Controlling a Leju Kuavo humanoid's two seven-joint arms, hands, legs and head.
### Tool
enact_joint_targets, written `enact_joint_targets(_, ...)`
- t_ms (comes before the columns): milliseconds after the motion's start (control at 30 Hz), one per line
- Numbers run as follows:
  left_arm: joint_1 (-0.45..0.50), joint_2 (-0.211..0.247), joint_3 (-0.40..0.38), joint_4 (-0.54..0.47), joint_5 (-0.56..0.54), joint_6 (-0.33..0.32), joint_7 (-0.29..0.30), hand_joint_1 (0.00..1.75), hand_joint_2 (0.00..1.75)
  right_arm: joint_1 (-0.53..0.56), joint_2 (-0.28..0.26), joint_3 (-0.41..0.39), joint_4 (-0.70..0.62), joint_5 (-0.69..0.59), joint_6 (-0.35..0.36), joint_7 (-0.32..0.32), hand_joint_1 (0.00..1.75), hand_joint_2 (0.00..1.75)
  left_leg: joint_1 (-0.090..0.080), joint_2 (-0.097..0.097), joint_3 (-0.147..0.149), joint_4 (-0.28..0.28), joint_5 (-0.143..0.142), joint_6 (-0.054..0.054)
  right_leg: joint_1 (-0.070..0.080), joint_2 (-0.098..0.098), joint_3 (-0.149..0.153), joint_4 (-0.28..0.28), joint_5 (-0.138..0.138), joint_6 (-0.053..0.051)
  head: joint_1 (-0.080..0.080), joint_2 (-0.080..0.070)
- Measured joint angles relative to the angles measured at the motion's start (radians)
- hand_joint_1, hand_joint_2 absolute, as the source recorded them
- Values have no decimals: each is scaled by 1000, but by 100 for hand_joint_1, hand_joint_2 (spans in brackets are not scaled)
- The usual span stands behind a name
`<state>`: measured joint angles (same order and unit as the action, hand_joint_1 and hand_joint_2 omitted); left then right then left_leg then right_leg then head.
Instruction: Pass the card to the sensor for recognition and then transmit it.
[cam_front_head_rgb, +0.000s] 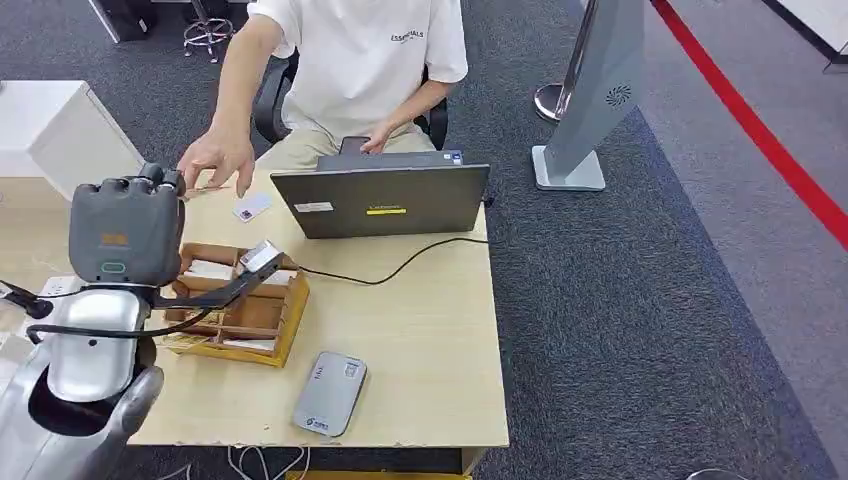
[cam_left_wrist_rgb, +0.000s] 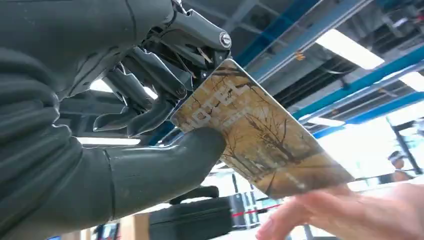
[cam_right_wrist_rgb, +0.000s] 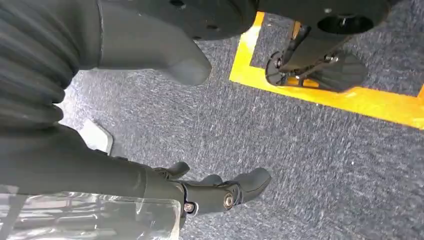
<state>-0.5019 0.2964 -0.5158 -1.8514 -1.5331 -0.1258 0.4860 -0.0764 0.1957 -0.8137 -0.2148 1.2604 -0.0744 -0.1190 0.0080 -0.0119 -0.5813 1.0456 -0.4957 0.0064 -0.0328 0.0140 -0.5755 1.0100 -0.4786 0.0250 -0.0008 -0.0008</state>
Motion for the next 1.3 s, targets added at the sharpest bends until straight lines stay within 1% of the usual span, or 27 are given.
enact_joint_targets(100, -1, 4, 45, 67, 0, 47, 14, 175, 175, -6, 5, 1, 0, 19, 10, 8, 0, 175, 0, 0, 0, 0, 0, 0, 0, 0, 0, 0, 0, 0, 0, 0)
enact_joint_targets(200, 9, 6, 114, 124, 0, 85, 3, 175, 175, -6, 10, 2, 0, 29, 14, 15, 0, 175, 0, 0, 0, 0, 1, -1, 0, 0, 0, 1, 0, 0, 0, 0)
enact_joint_targets(267, 15, 6, 153, 149, 0, 97, -5, 175, 175, -5, 10, 2, 0, 31, 16, 14, 0, 175, 0, 0, 0, 0, 1, 0, 0, 0, 0, 1, 0, 0, 0, 0)
enact_joint_targets(333, 19, 7, 175, 163, 0, 98, -5, 175, 175, -5, 10, 2, 0, 32, 16, 14, 0, 175, 0, 0, 0, 0, 1, 0, 0, 0, 0, 1, 0, 0, 0, 0)
enact_joint_targets(500, 37, 10, 201, 179, 0, 99, -5, 175, 175, -4, 10, 2, 0, 34, 12, 18, 0, 175, 0, 0, -1, 0, 1, 0, 0, 0, 0, 0, 0, 0, 0, 0)
enact_joint_targets(700, 47, 8, 202, 179, 0, 99, -7, 175, 175, -4, 10, 2, 0, 34, 10, 14, 0, 175, 0, 0, 0, 0, 1, 0, 0, 0, 0, 0, 0, 0, 0, 0)
enact_joint_targets(733, 47, 8, 202, 179, 0, 99, -7, 0, 175, -4, 10, 2, 0, 35, 10, 14, 0, 175, 0, 0, 0, 0, 1, 0, 0, 0, 0, 0, 0, 0, 0, 0)
enact_joint_targets(800, 53, 6, 203, 179, 0, 101, -9, 0, 175, -5, 10, 2, 0, 36, 10, 14, 0, 175, 0, 0, 0, 0, 1, 0, 0, 0, 0, 0, 0, 0, 0, 0)
enact_joint_targets(933, 73, 5, 203, 173, 0, 139, -12, 0, 175, -4, 10, 2, 0, 38, 9, 14, 0, 175, 0, 0, 0, 0, 1, 0, 0, 0, 0, 0, 0, 0, 0, 0)
enact_joint_targets(1300, 98, 4, 206, 143, 0, 140, -12, 0, 175, -4, 10, 0, 0, 40, 4, 14, 0, 175, 0, 0, 0, 0, 1, 0, 0, 0, 0, 0, 0, 0, 0, 0)
